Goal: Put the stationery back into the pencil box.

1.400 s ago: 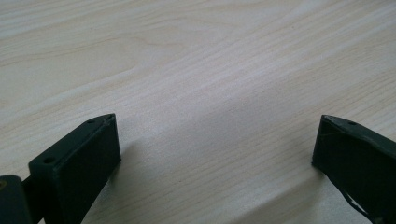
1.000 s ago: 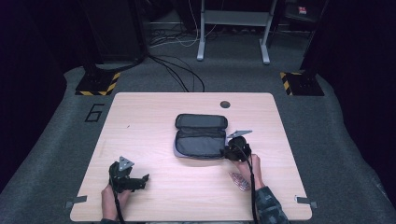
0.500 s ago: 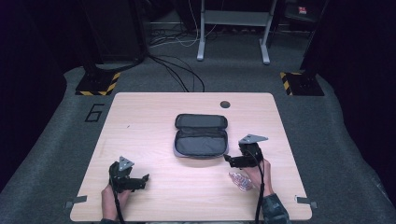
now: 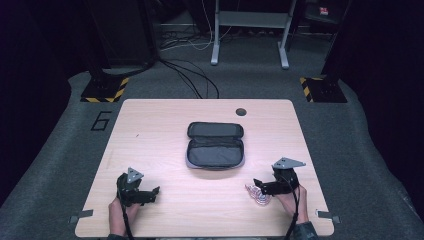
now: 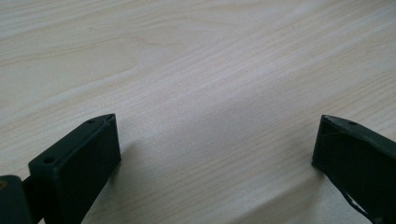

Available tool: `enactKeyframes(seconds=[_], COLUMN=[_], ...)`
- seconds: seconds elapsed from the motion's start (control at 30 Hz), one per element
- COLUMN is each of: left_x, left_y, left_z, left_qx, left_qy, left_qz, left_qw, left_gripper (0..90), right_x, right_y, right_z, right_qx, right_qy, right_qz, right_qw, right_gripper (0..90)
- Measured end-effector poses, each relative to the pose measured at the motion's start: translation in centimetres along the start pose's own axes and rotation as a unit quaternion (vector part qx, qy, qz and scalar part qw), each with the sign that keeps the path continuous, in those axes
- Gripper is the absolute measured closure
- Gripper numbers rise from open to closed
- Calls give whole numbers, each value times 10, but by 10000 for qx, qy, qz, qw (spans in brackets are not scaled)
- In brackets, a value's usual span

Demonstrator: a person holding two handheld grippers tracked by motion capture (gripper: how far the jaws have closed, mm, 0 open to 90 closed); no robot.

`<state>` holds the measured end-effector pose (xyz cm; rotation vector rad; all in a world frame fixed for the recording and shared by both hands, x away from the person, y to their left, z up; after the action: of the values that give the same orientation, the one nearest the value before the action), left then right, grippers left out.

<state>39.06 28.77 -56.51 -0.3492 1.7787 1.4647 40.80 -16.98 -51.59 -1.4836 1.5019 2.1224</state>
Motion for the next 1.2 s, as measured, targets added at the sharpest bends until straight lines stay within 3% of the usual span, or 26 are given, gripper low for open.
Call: enactKeyframes(seconds=[0.1, 0.27, 0.47, 0.57, 0.77, 1.03, 1.2], left_x=[0, 0, 0, 0, 0, 0, 0], left_y=[0, 0, 0, 0, 0, 0, 0], left_z=[0, 0, 0, 0, 0, 0, -1], left_qx=[-2, -6, -4, -4, -4, -2, -6], left_qy=[-2, 17, 22, 21, 23, -2, 44], left_qz=[6, 3, -2, -1, -3, 2, -36], left_qw=[10000, 10000, 10000, 10000, 10000, 10000, 10000], left_gripper=[8, 9, 9, 8, 8, 9, 9], right_x=[7, 23, 37, 44, 51, 55, 55], right_y=[6, 8, 4, -2, -3, 0, 0], right_z=[3, 12, 24, 31, 35, 34, 34], right_qx=[38, -7, -93, -101, -95, -354, -353], right_qy=[169, 229, 341, 585, 749, 628, 629], right_qz=[-92, 93, 168, 269, 280, 239, 237], right_qw=[9998, 9997, 9992, 9979, 9968, 9971, 9971], right_gripper=[62, 0, 0, 52, 244, 379, 389])
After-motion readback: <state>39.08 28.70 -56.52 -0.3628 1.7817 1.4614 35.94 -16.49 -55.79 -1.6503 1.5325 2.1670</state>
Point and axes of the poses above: each handheld gripper's, and its own axes: y roughly backward along the jaws, x roughly out of its underside, z roughly to its left, the point moved 5 cm from there along -y, roughly forward along the jaws, and after that the axes turned 3 degrees about y, right-handed, at the moved point
